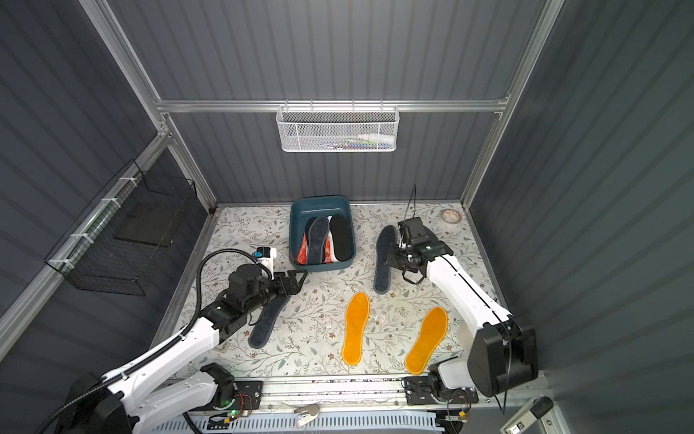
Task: Put the insoles into the storage box
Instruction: Pick up the insole from the center of the board.
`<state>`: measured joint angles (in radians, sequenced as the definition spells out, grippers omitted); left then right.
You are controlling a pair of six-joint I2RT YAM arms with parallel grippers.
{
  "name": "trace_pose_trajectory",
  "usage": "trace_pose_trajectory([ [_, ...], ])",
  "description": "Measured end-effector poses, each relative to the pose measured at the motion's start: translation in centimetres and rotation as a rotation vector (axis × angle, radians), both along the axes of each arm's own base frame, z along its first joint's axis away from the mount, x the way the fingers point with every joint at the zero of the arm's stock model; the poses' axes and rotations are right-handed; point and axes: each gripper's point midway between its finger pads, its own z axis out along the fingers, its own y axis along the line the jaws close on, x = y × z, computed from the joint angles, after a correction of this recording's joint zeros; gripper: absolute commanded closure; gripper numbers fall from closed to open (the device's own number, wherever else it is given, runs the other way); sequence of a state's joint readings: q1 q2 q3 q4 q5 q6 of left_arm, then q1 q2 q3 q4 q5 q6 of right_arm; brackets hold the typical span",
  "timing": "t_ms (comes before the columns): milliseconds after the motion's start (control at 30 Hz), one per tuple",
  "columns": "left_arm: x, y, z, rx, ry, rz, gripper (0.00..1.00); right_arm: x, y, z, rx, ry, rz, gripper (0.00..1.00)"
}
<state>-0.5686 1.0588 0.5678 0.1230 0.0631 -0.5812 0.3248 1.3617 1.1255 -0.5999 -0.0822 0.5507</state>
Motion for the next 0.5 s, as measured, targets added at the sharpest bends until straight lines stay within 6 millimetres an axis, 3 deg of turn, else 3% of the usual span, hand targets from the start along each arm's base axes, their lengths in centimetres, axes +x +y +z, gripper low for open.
trace_pose_trajectory([
  [200,0.9,-3.2,-0.3,-0.135,0.038,-0.114,0.02,-1.6,4.3,1.6,0.051,-0.037,0.108,1.00],
  [500,2.5,-5.5,2.0,-0.397,0.037,-0.233,0.05,-1.9,11.5,3.7,0.155,-0.098,0.254,1.00],
])
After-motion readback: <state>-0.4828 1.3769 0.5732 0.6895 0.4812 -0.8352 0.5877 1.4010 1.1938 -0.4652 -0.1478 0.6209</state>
